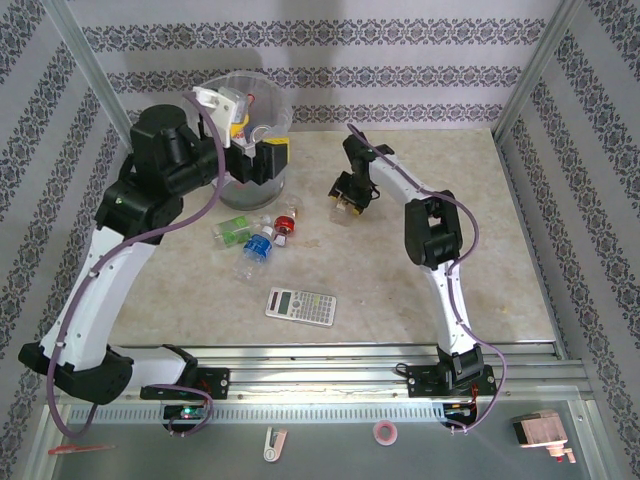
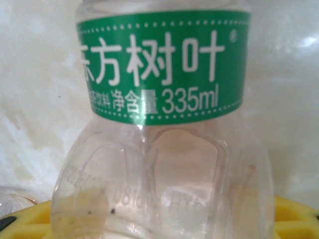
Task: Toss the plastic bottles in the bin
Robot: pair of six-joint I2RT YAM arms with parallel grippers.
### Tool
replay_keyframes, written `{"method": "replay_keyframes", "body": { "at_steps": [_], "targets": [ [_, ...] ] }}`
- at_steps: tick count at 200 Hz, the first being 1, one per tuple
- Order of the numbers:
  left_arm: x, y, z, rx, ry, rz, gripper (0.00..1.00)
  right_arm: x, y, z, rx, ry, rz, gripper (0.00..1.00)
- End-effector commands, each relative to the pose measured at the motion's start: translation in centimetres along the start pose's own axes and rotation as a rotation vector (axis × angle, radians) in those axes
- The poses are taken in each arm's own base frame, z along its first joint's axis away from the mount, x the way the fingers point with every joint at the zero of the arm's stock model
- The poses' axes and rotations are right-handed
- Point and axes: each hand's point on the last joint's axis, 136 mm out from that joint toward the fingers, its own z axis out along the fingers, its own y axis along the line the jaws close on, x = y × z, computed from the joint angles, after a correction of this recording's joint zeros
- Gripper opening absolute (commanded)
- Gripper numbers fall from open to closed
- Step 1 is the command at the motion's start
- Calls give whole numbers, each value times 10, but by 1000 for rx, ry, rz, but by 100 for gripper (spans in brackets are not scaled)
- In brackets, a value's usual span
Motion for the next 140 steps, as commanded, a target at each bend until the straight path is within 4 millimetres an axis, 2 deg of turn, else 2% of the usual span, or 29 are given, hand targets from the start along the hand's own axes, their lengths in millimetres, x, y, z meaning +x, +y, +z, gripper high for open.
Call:
{"method": "replay_keyframes", "body": {
  "at_steps": [1, 35, 62, 93, 140],
  "targets": [
    [6, -9, 14, 34, -5, -2, 100, -2, 3, -23, 2, -58, -53, 47],
    [12, -15, 27, 68, -10, -41, 100, -2, 12, -52, -46, -116, -93, 41],
    [20, -20, 36, 105, -2, -91, 100, -5, 29, -92, -140, -196, -133, 37],
    [36, -26, 46, 143, 22, -147, 100, -6, 58, -157, -322, -308, -189, 35],
    [57, -35, 61, 198, 36, -236, 100, -5, 88, -258, -588, -425, -233, 34]
  ]
}}
